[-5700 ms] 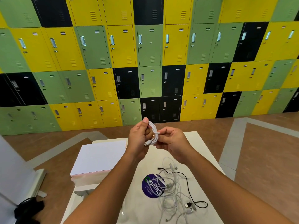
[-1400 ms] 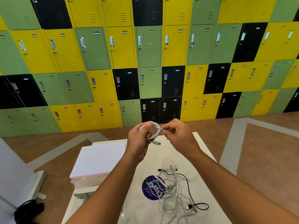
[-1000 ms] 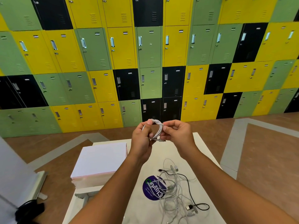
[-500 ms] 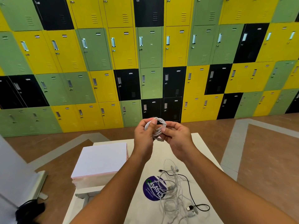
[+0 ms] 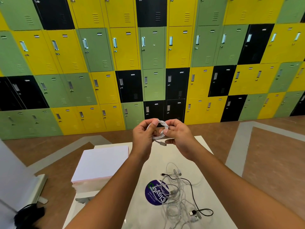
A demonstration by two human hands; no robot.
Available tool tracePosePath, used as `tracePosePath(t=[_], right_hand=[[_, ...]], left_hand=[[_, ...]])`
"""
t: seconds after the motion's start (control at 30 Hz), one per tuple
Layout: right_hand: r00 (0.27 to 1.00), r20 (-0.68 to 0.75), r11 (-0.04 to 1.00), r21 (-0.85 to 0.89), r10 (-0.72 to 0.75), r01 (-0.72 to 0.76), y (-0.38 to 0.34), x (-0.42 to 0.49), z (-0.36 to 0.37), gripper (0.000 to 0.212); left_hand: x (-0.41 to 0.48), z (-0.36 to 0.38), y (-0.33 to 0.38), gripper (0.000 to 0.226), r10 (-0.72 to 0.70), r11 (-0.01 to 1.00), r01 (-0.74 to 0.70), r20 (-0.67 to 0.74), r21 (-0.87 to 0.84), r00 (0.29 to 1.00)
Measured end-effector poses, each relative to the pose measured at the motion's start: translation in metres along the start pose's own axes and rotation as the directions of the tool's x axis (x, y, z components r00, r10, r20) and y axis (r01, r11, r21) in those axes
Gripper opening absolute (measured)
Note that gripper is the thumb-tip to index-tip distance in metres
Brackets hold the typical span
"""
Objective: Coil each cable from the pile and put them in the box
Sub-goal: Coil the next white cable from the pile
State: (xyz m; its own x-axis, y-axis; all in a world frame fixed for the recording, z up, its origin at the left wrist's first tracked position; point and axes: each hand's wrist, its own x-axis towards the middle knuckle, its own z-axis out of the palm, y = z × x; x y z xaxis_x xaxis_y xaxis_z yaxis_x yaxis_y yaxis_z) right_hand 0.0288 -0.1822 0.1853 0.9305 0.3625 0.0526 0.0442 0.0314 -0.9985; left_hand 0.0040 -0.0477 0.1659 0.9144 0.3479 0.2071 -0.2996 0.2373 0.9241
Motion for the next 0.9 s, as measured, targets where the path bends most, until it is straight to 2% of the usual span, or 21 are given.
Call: tracePosePath(t=[0.07,0.17,0.27,0.37,0.5,0.6,0.77,0.9], right_hand=[[0.998,0.067,0.998,0.053,0.011,-0.014,-0.002,-0.001,0.0,0.019],[0.981,0.186,0.969,0.224,0.06,-0.102,-0.001,-0.002,-0.002,0.026],[0.97,0.224,0.977,0.166,0.093,-0.132,-0.002,-0.004,-0.007,0.028],[0.991,0.116,0.993,0.087,0.068,-0.079,-0.003,-0.002,-0.011,0.025],[0.998,-0.046,0.983,0.181,0.04,-0.031,-0.003,0.006,-0.016,0.021],[0.996,-0.076,0.984,0.177,0.039,-0.025,-0.003,0.007,-0.017,0.021],[0.996,-0.083,0.988,0.153,0.025,-0.012,-0.003,0.007,-0.012,0.02],[0.996,-0.092,0.997,0.069,-0.014,0.02,-0.003,0.007,-0.01,0.02]], left_hand=[[0.002,0.0,0.001,0.011,0.021,1.0,-0.021,-0.025,0.015,0.999],[0.005,-0.002,-0.002,0.008,0.042,0.999,-0.041,-0.025,0.031,0.999],[0.004,-0.005,-0.002,0.019,0.004,0.997,-0.004,-0.002,0.074,1.0],[0.002,-0.01,-0.001,0.02,-0.139,0.99,0.138,0.079,0.013,0.987],[0.0,-0.025,-0.001,0.019,-0.224,0.974,0.225,0.136,0.009,0.965],[-0.003,-0.031,-0.004,0.022,-0.27,0.963,0.262,0.183,0.067,0.945],[-0.003,-0.032,-0.002,0.009,-0.261,0.965,0.251,0.167,0.074,0.951],[0.0,-0.029,0.0,0.013,-0.278,0.954,0.258,0.124,0.153,0.953]])
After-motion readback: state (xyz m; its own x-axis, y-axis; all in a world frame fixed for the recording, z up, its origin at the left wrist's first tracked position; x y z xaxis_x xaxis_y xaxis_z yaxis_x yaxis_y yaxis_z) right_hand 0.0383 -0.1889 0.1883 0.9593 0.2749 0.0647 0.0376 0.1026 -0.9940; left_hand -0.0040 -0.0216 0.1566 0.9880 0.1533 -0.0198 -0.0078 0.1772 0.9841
